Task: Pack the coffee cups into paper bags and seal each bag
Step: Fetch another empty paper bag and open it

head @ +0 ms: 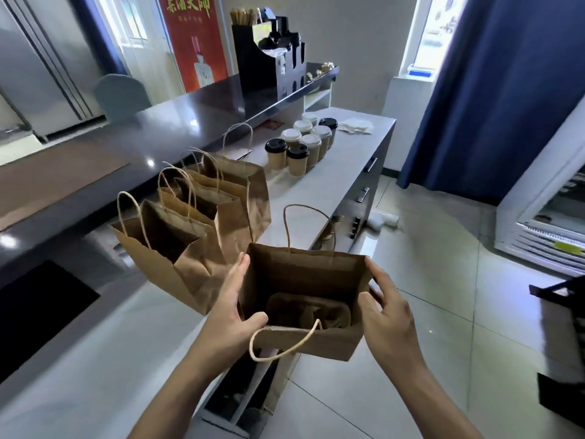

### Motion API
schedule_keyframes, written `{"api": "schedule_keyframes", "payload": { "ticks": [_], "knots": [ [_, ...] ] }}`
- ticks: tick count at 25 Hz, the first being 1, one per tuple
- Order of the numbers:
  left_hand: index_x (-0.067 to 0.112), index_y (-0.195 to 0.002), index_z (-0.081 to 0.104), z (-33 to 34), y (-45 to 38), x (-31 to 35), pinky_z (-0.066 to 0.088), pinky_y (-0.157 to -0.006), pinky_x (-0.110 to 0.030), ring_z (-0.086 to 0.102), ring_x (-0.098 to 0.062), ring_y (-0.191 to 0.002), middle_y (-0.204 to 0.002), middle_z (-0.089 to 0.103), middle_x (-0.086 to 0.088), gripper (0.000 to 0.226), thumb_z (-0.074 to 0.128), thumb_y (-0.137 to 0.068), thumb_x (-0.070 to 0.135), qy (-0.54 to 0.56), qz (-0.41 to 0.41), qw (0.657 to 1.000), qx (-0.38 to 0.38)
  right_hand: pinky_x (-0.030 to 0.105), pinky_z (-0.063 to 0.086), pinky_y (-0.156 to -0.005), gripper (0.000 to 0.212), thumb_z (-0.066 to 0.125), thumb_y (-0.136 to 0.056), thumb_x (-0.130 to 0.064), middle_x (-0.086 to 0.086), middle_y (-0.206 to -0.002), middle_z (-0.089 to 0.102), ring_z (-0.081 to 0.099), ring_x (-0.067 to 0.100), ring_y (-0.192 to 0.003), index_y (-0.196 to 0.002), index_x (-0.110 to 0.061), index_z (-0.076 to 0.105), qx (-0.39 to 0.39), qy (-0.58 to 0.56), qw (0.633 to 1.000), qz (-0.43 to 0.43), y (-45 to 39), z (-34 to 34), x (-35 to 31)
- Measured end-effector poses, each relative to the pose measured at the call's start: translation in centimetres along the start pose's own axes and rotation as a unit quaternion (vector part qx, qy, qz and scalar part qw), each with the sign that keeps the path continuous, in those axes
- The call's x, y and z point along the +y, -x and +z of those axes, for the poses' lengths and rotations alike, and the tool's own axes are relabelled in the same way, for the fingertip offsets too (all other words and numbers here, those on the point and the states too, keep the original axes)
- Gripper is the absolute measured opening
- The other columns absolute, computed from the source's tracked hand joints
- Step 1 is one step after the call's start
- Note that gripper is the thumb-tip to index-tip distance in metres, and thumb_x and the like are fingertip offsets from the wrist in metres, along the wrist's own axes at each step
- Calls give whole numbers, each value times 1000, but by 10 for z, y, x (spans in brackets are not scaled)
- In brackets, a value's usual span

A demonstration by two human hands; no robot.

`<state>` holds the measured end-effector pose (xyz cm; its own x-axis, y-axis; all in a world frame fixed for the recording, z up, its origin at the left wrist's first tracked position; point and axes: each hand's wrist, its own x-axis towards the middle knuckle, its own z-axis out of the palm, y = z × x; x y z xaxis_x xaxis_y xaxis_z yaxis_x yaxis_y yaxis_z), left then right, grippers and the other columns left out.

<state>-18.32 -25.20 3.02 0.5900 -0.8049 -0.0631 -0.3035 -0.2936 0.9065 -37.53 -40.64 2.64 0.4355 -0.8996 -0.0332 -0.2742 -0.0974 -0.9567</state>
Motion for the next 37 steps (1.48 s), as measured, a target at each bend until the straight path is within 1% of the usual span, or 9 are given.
{"api": "schedule_keyframes", "payload": {
  "ticks": [5, 8, 12, 16, 20, 22, 25, 29, 37],
  "knots": [
    [39, -159, 20, 78, -34, 42, 16, -126, -33, 12, 1, -153, -167, 14, 21, 96, 64, -75, 28, -17, 24, 1000, 1, 45, 47, -112, 59, 49, -102, -7, -3, -142, 61, 57, 19, -132, -154, -34, 44, 15, 0, 1000, -1, -41, -74, 21],
    [39, -160, 19, 114, -52, 53, 15, -125, -25, 10, 6, -152, -167, 13, 22, 95, 71, -85, 13, -35, 46, 998, -13, 43, 48, -113, 60, 49, -101, -7, -6, -144, 60, 56, 13, -133, -153, -36, 45, 30, -2, 1000, 3, -62, -110, 31],
    [38, -161, 18, 147, -76, 64, 13, -107, 5, 6, 22, -144, -165, 11, 25, 97, 69, -88, 0, -61, 54, 996, -20, 41, 48, -112, 59, 49, -100, -7, -8, -143, 60, 57, 11, -131, -151, -37, 48, 44, -5, 999, 10, -90, -142, 39],
    [39, -161, 15, 172, -103, 80, 9, -106, 6, 3, 23, -144, -165, 8, 29, 99, 68, -87, 1, -57, 59, 996, -20, 35, 52, -106, 59, 49, -100, -8, -9, -143, 60, 60, 10, -125, -151, -39, 46, 50, -12, 999, 6, -123, -164, 43],
    [41, -161, 14, 190, -142, 96, 9, -107, 5, 2, 24, -143, -163, 6, 32, 98, 68, -88, 2, -40, 60, 997, -27, 4, 48, -73, 59, 51, -101, -9, -14, -138, 57, 57, 8, -119, -151, -41, 46, 56, -5, 998, 7, -169, -181, 44],
    [42, -160, 14, 198, -167, 101, 11, -113, -4, 2, 24, -143, -163, 6, 32, 97, 68, -89, 3, -27, 54, 998, -31, 0, 46, -73, 59, 51, -101, -7, -13, -137, 57, 56, 8, -128, -151, -39, 47, 58, -3, 998, 6, -197, -188, 44],
    [45, -160, 14, 211, -210, 107, 13, -122, -21, 3, 23, -144, -164, 6, 33, 98, 68, -89, 4, -6, 52, 998, -35, 8, 44, -89, 59, 51, -101, -6, -15, -141, 56, 52, 7, -134, -152, -37, 47, 57, 8, 998, -10, -241, -194, 40],
    [52, -158, 14, 228, -266, 115, 15, -123, -25, 3, 24, -143, -160, 5, 41, 99, 68, -87, 9, 34, 32, 998, -35, 31, 47, -109, 58, 50, -103, -7, -13, -147, 53, 48, 8, -137, -153, -35, 45, 49, 17, 998, -19, -300, -201, 36],
    [47, -159, 13, 252, -371, 136, 16, -126, -29, 4, 23, -144, -163, 5, 36, 98, 66, -89, 4, 34, 24, 998, -42, 40, 46, -113, 56, 50, -104, -6, -11, -149, 51, 47, 14, -141, -154, -32, 45, 40, 13, 999, -21, -408, -213, 34]
  ]
}}
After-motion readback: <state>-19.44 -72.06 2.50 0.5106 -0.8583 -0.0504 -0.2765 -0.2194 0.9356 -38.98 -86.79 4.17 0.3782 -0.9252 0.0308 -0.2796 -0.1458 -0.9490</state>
